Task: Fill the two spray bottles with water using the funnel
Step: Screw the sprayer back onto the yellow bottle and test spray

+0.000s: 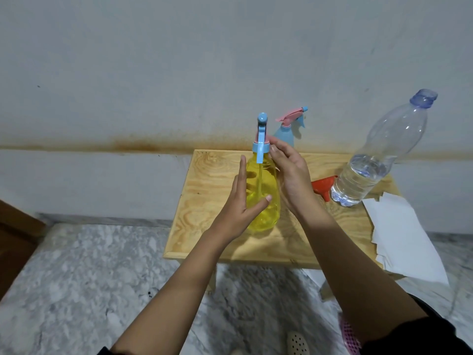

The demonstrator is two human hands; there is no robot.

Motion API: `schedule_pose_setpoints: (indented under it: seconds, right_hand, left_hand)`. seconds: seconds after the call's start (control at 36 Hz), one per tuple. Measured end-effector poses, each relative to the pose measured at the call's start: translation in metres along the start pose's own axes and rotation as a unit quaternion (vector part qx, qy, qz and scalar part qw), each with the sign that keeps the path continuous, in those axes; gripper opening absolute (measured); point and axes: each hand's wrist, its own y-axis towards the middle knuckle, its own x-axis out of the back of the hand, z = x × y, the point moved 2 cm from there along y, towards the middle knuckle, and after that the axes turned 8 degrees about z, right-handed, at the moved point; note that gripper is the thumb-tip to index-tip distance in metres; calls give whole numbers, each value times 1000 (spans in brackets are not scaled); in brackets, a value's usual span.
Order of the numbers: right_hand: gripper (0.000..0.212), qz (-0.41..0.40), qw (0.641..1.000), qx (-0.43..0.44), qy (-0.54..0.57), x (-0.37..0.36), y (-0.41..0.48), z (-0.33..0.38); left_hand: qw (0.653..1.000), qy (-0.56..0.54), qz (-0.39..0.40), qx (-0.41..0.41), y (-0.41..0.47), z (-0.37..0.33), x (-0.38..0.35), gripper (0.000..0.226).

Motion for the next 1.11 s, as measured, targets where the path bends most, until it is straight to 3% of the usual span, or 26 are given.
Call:
schedule_pose_setpoints:
  seconds: [0.14, 0.22, 0.39, 0.56, 0.72, 0.86, 0.97, 1.11]
  right_hand:
    - [34, -22, 999, 16, -22, -2, -3, 5]
    - [22, -5, 1000, -6, -8, -2, -5, 7]
    - [25, -11, 993, 12, -119, -6, -8, 10]
    - [23, 6, 994, 16, -110, -7, -10, 14]
    - [19, 0, 988, 26, -155, -9, -6, 13]
    - [30, -34, 970, 14, -241, -14, -4, 3]
    - [31, -33, 967, 2, -252, -12, -5, 0]
    - [14, 22, 968, -5, -249, -2, -8, 3]
  left_hand:
    - [1000, -9, -6, -7, 0, -3, -3, 90]
    - [1000, -14, -1, -12, -2, -3, -3, 90]
    - [1000, 15, 18, -18, -2, -2, -4, 89]
    - [1000, 24, -12, -13, -4, 0, 1, 89]
    - [991, 111, -74, -15, -8, -4, 5, 90]
    - [961, 238, -138, 19, -13, -1, -7, 90]
    - [973, 190, -132, 17, -15, 7, -12, 94]
    - [998, 54, -43, 6, -17, 16, -2, 97]
